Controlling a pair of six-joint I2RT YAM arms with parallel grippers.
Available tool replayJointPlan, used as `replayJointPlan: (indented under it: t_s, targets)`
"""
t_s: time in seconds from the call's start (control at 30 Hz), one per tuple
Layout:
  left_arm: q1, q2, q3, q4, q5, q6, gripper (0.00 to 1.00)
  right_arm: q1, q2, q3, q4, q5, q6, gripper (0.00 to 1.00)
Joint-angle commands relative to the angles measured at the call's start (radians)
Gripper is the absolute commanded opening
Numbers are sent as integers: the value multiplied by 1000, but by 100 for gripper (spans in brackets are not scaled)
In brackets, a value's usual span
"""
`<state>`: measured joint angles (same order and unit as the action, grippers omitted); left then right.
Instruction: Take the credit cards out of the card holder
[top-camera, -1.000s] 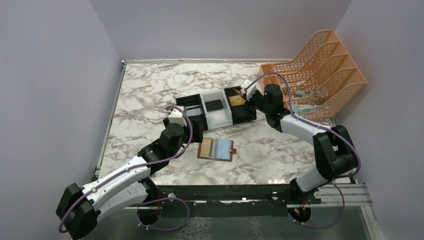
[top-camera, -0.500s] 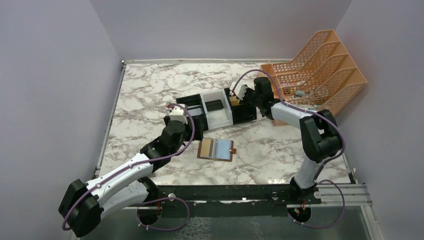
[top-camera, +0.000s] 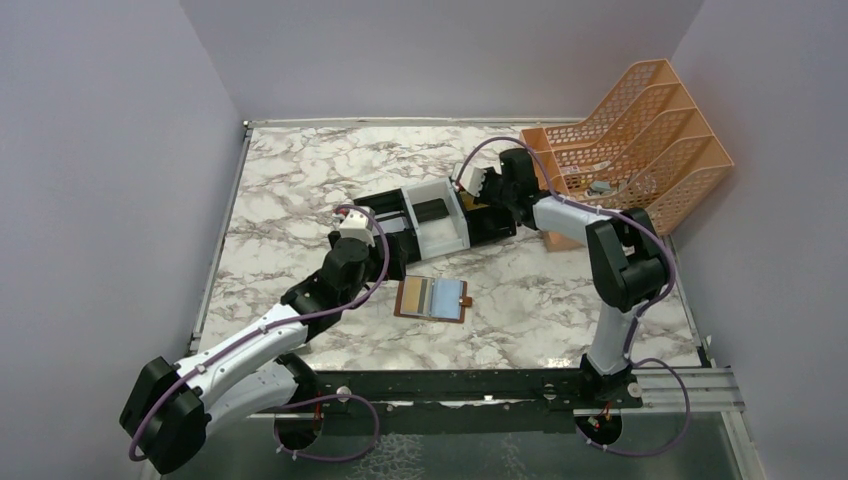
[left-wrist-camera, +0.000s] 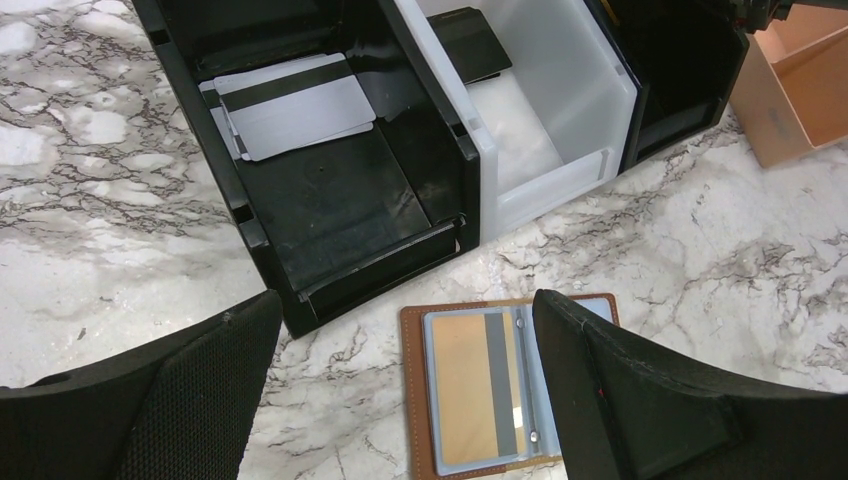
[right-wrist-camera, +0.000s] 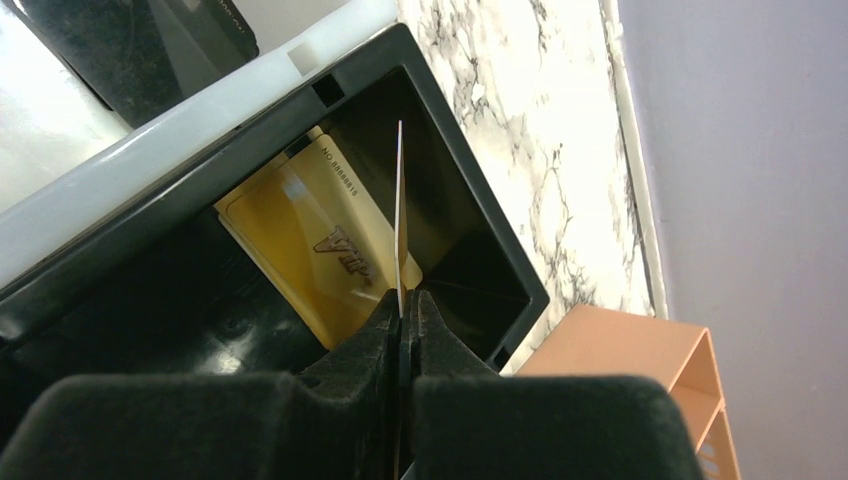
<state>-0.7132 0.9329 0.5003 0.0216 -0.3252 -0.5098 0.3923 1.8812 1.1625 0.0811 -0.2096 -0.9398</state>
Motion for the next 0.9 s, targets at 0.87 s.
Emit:
replayJointPlan:
  t_s: [0.87]
  targets:
    - [70, 90, 21, 73, 224, -5, 99, 2, 112, 102, -126, -8, -241, 21]
